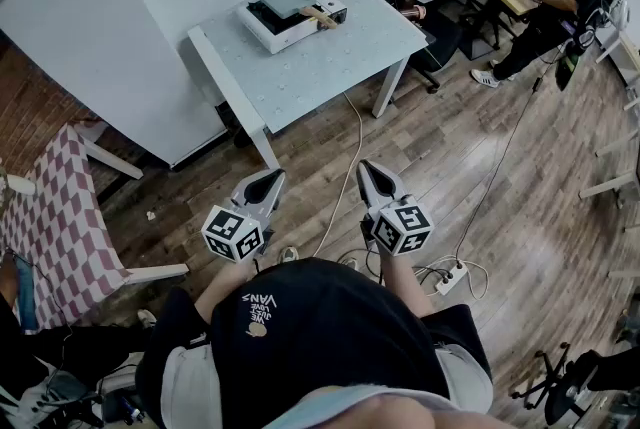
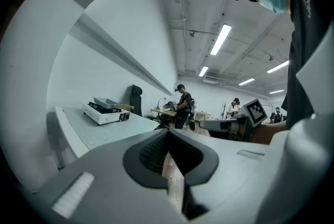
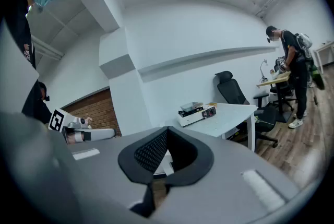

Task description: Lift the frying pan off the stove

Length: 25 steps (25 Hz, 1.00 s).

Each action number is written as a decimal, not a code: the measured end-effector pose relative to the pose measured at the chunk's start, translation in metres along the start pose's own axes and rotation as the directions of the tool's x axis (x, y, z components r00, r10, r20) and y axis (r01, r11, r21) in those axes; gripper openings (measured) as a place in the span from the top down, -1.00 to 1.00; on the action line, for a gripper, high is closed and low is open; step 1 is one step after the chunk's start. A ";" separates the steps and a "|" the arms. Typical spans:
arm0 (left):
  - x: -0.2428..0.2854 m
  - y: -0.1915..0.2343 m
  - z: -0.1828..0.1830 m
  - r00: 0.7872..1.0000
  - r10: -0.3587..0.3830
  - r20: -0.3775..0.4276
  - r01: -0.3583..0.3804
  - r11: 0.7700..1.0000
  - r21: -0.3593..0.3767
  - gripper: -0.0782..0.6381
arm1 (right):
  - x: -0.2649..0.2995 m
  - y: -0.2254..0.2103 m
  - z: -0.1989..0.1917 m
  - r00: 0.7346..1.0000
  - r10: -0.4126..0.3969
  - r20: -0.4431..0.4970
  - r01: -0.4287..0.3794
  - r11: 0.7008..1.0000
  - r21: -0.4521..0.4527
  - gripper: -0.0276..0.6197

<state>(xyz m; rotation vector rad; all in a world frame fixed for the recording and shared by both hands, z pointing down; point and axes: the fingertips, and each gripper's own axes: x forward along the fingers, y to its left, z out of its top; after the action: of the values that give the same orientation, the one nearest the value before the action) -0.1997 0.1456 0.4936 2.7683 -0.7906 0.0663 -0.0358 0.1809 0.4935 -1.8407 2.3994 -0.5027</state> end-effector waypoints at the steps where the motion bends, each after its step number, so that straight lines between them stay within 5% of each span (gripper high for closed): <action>1: -0.001 0.001 0.000 1.000 0.001 0.000 -0.001 1.000 -0.002 0.78 | 0.001 0.002 0.000 1.000 0.000 0.001 0.000 1.000 -0.002 0.90; 6: -0.005 0.003 -0.001 1.000 0.008 0.015 -0.008 1.000 -0.008 0.78 | 0.001 0.007 -0.001 1.000 0.014 0.016 -0.014 1.000 0.012 0.90; 10: -0.002 -0.007 0.000 0.998 -0.019 0.055 0.022 0.999 -0.045 0.77 | -0.004 -0.002 0.005 0.996 0.033 0.080 -0.043 0.992 0.121 0.90; 13: 0.007 -0.014 -0.001 0.998 0.000 0.063 0.003 0.999 -0.043 0.71 | -0.006 -0.012 0.006 0.994 0.069 0.086 -0.087 0.972 0.219 0.56; 16: 0.021 -0.020 -0.002 0.997 0.044 0.068 -0.040 0.997 -0.063 0.24 | -0.011 -0.025 0.008 0.990 0.105 0.095 -0.130 0.941 0.314 0.31; 25: 0.050 -0.056 -0.020 0.991 0.099 0.087 -0.084 0.983 -0.164 0.16 | -0.031 -0.066 0.014 0.984 0.172 0.049 -0.178 0.918 0.354 0.15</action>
<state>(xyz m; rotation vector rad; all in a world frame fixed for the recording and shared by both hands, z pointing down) -0.1274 0.1707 0.5050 2.5994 -0.9053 -0.1082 0.0378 0.1926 0.4963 -1.4575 2.2463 -0.8368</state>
